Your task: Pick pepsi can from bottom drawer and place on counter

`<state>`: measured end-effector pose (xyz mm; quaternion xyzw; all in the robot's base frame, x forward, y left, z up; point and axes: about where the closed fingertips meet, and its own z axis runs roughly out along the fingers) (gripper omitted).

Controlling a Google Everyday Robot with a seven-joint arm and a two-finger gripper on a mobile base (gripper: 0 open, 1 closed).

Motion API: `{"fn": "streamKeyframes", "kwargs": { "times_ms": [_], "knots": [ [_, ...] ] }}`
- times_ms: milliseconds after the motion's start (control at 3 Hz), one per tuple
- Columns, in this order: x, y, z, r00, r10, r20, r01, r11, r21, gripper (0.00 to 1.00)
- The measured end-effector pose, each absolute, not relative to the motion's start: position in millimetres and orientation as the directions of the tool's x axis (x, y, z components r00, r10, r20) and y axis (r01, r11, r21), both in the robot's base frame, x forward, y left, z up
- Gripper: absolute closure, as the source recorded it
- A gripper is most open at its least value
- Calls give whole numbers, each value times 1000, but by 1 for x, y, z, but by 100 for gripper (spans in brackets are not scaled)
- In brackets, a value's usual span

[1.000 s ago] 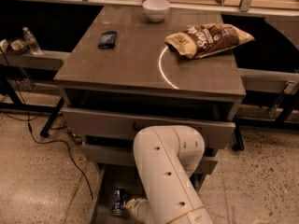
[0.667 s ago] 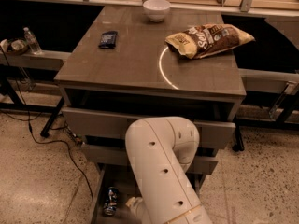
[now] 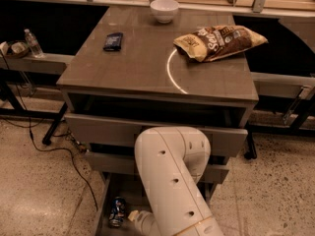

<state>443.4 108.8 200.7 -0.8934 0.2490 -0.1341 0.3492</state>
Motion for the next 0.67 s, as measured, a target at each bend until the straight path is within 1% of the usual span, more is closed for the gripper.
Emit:
{"fn": "streamKeyframes", "kwargs": {
  "times_ms": [333, 667],
  "knots": [
    [434, 117, 221, 869, -476, 135, -229, -630, -742, 12],
    [430, 113, 233, 873, -453, 181, -166, -626, -762, 0]
  ]
}}
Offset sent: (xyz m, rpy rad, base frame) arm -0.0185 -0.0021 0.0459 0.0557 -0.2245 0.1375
